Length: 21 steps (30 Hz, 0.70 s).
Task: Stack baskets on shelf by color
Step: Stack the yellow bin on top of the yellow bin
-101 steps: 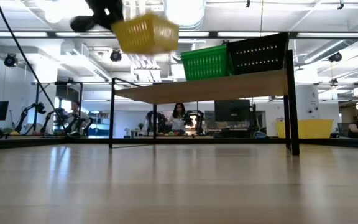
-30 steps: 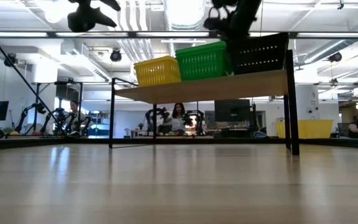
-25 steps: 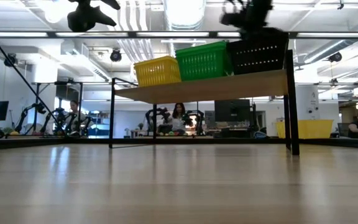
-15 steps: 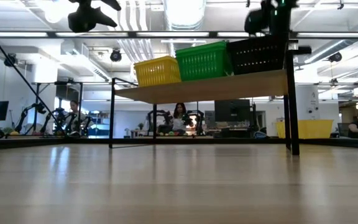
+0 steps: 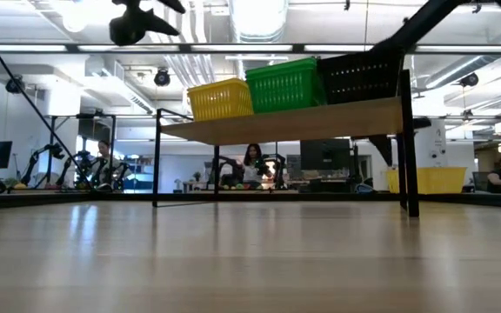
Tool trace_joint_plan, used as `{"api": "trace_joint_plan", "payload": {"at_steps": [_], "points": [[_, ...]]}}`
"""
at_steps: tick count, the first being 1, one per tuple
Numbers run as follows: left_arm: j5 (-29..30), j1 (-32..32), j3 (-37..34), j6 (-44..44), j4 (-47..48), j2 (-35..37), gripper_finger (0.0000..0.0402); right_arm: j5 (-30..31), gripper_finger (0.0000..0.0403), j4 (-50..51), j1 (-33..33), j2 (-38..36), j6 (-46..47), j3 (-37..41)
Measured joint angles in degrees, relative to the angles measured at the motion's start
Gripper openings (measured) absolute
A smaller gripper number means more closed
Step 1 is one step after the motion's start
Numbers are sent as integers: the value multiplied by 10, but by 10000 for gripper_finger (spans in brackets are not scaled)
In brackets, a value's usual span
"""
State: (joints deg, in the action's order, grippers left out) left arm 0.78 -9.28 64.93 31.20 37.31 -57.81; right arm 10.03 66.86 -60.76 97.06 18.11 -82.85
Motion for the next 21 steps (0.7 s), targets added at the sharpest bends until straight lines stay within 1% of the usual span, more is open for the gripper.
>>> {"api": "trace_joint_plan", "payload": {"at_steps": [4,6,9,13,19,21], "points": [[4,0,0,0,-50,-18,178,8,177,0,-2,43,-37,0],[4,0,0,0,-67,-27,178,20,170,0,-2,58,-48,0],[4,0,0,1,-86,-39,178,20,153,-4,-4,72,-62,0],[4,0,0,11,-97,-49,178,21,116,-14,-8,80,-82,0],[4,0,0,23,-98,-49,178,28,38,-33,-16,76,-95,11],[1,0,0,31,-98,-46,178,30,17,-34,-17,76,-104,13]]}}
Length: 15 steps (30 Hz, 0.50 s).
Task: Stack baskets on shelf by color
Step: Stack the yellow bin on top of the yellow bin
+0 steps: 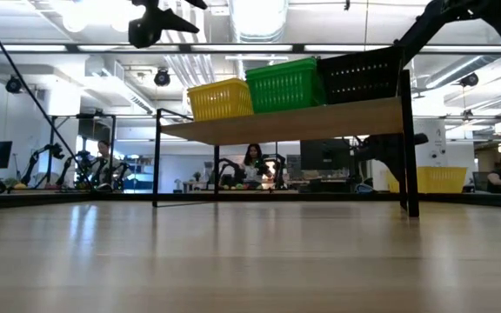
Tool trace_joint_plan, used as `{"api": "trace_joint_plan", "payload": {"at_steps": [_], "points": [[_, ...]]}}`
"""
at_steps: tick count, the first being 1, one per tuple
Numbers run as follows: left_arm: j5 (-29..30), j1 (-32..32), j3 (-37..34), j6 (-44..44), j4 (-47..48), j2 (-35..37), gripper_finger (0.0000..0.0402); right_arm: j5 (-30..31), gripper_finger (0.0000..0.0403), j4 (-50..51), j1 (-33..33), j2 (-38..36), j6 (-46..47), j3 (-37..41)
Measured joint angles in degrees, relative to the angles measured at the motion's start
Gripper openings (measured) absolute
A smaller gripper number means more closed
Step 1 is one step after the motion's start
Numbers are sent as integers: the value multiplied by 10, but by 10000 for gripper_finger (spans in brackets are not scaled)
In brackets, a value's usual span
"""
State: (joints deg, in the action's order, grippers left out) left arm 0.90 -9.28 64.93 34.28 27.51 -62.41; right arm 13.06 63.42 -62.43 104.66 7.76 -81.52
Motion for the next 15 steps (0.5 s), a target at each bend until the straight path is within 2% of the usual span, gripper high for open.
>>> {"api": "trace_joint_plan", "payload": {"at_steps": [5,11,13,15], "points": [[-6,8,0,14,0,14,178,5,9,1,5,-15,-23,3],[-9,19,0,14,0,31,178,2,8,2,37,-105,-55,-27],[-9,19,0,14,0,33,178,-12,8,1,52,-142,-93,-50],[-9,19,0,10,0,34,178,-61,8,-4,69,-180,-153,-77]]}}
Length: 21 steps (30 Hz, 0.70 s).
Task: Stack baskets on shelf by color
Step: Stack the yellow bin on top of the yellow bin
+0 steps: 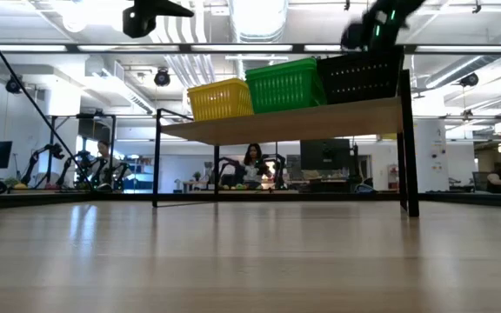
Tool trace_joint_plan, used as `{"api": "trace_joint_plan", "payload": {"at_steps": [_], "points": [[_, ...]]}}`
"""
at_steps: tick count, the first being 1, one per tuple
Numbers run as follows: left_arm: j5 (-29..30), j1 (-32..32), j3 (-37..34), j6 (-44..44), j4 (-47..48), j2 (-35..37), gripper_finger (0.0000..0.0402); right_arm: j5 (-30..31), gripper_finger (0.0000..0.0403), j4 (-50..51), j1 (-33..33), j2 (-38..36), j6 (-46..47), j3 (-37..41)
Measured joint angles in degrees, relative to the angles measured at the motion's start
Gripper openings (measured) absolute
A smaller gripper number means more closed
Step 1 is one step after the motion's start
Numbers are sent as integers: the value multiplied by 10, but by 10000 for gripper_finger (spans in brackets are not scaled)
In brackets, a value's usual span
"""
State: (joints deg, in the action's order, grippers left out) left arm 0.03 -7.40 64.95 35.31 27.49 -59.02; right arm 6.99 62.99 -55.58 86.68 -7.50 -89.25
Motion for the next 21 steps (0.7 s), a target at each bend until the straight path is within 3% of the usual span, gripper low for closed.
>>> {"api": "trace_joint_plan", "payload": {"at_steps": [4,8,16,21], "points": [[0,0,0,-23,0,0,178,-121,8,-40,56,-55,-103,-49],[-2,0,5,-45,4,10,178,-189,8,-76,146,-78,-194,-95],[-3,0,18,-62,6,59,178,-143,8,-152,339,-20,-338,-174],[0,0,18,-58,41,94,178,-105,8,-153,398,61,-435,-237]]}}
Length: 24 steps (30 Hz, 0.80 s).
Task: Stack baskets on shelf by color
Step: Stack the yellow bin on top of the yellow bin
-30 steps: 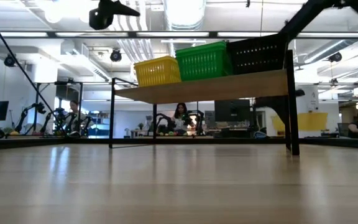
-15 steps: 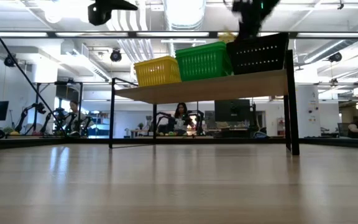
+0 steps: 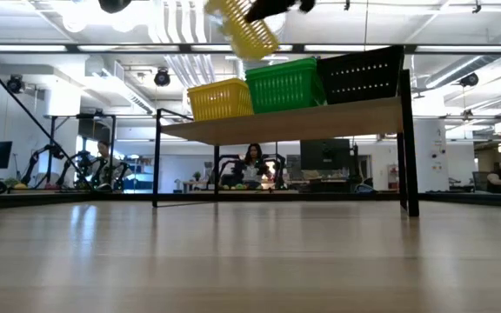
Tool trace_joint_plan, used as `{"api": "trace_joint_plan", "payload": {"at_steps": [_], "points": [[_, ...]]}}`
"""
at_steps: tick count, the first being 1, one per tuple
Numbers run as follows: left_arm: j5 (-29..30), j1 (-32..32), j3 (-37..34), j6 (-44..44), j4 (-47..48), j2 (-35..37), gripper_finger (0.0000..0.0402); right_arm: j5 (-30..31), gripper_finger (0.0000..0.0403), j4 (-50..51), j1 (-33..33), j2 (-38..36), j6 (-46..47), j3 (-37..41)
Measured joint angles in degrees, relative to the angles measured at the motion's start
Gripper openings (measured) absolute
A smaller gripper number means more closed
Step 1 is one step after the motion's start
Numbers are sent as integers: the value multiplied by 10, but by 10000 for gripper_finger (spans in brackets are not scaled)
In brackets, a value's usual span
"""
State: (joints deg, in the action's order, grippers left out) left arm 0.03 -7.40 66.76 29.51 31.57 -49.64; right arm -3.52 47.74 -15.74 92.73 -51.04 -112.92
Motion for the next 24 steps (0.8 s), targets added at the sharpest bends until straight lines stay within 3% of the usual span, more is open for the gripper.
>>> {"api": "trace_joint_plan", "payload": {"at_steps": [5,13,24], "points": [[7,0,-1,1,39,25,178,23,8,33,13,76,-67,-65],[16,0,-3,2,55,30,178,21,8,192,15,160,-133,-161],[16,0,-4,3,54,-8,178,25,8,234,16,205,-189,-188]]}}
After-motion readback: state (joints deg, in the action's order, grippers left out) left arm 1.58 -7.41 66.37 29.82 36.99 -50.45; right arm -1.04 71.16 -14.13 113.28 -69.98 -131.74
